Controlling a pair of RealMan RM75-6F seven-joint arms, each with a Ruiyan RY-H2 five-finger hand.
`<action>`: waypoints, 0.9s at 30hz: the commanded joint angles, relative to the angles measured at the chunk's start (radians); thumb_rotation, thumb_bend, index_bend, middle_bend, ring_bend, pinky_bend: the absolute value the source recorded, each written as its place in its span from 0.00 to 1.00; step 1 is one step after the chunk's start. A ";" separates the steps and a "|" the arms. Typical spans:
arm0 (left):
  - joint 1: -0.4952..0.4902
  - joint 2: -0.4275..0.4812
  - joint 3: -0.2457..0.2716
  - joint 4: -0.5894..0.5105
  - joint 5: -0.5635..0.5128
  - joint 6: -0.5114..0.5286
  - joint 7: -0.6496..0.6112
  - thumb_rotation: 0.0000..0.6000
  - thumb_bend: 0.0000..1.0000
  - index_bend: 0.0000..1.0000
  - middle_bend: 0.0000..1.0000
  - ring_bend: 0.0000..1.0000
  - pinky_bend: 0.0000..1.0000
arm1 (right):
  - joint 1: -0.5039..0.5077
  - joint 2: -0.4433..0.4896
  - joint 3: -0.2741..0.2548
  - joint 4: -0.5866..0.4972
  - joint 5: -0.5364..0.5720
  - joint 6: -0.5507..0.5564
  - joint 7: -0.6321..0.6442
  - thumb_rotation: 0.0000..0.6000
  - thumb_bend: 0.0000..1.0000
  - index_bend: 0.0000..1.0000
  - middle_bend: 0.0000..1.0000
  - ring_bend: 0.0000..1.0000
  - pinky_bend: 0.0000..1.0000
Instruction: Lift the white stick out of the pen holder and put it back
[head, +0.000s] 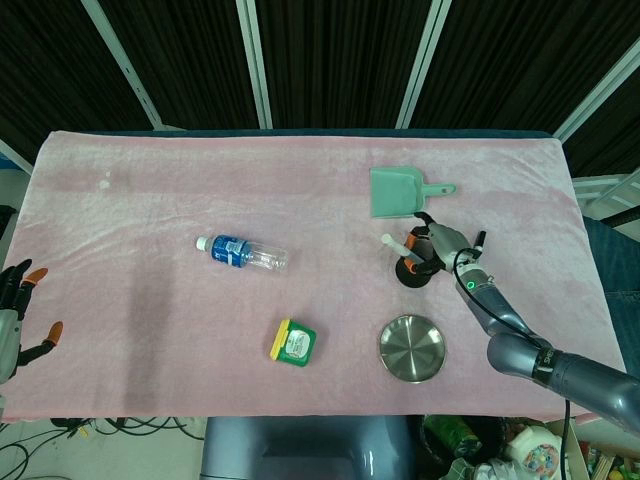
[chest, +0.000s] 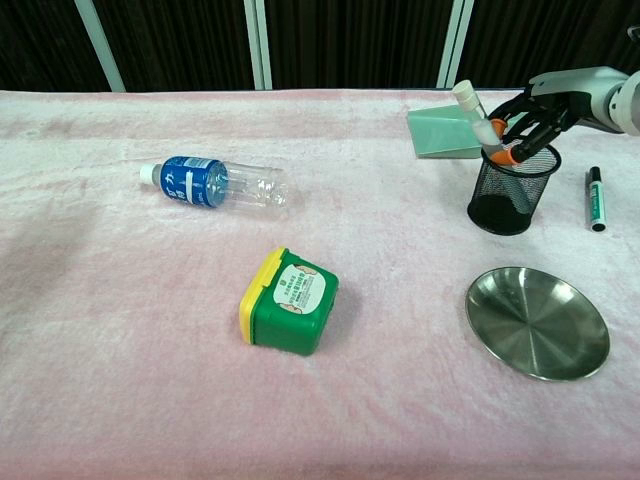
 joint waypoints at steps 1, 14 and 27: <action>0.000 0.000 0.000 0.000 0.001 0.000 0.001 1.00 0.32 0.12 0.02 0.00 0.00 | -0.002 0.000 0.001 0.004 -0.003 -0.005 0.007 1.00 0.32 0.56 0.05 0.19 0.17; 0.000 -0.001 0.000 0.001 0.002 0.001 0.003 1.00 0.32 0.12 0.02 0.00 0.00 | -0.008 -0.005 0.004 0.013 -0.027 -0.014 0.034 1.00 0.32 0.56 0.05 0.19 0.18; 0.001 -0.001 0.000 0.000 0.000 0.002 0.003 1.00 0.32 0.12 0.02 0.00 0.00 | -0.013 -0.001 0.002 0.015 -0.034 -0.016 0.048 1.00 0.33 0.56 0.05 0.19 0.18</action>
